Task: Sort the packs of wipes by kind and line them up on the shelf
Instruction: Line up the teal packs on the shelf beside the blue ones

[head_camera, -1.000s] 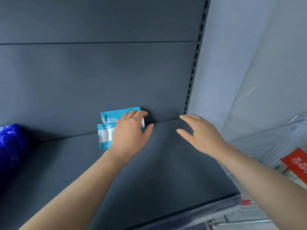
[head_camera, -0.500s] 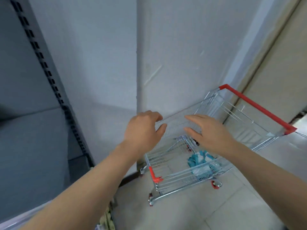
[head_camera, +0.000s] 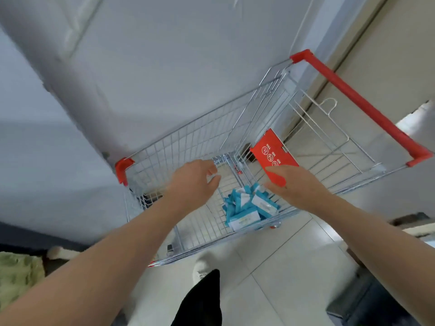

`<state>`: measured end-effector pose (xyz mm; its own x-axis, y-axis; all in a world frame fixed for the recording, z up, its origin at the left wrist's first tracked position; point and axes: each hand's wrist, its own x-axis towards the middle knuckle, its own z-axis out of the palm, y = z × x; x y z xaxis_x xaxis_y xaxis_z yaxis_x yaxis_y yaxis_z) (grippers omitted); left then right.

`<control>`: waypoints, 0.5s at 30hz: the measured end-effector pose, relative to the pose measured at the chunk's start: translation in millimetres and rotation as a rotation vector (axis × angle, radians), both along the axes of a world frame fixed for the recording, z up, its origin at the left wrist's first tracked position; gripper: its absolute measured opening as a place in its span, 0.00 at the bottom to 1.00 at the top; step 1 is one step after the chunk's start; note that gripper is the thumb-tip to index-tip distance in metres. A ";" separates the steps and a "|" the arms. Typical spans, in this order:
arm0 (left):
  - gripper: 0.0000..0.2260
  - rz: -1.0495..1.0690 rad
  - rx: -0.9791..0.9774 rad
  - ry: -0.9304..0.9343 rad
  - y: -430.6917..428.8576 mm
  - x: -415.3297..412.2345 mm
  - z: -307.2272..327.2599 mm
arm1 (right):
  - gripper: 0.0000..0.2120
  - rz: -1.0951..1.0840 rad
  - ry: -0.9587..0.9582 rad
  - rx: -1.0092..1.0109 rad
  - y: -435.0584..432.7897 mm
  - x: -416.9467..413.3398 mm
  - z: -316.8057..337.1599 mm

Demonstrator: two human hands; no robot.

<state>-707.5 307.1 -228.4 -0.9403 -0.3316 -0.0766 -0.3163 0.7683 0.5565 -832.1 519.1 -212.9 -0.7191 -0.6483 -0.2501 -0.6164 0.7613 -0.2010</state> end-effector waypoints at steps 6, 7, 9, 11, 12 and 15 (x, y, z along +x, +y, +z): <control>0.10 -0.054 0.144 -0.187 -1.1 -92.2 -107.3 | 0.23 -0.006 -0.200 0.125 5.1 -92.8 -97.6; 0.10 -0.051 0.177 -0.217 1.2 -103.3 -125.0 | 0.24 -0.013 -0.245 0.143 5.8 -103.0 -113.6; 0.09 -0.044 0.243 -0.282 9.0 -120.4 -159.3 | 0.26 0.000 -0.314 0.177 7.2 -121.6 -144.7; 0.08 -0.039 0.302 -0.357 19.6 -131.1 -193.4 | 0.26 0.049 -0.353 0.213 7.6 -140.0 -175.3; 0.08 -0.033 0.331 -0.398 24.7 -135.2 -210.2 | 0.26 0.075 -0.373 0.236 7.4 -148.8 -190.6; 0.08 -0.010 0.406 -0.499 39.7 -142.3 -256.4 | 0.25 0.137 -0.414 0.316 4.7 -169.3 -231.0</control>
<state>-849.8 346.8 -484.8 -0.7619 -0.1757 -0.6235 -0.6064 0.5318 0.5912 -1001.4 523.9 -443.9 -0.4335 -0.5768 -0.6924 -0.6322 0.7422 -0.2225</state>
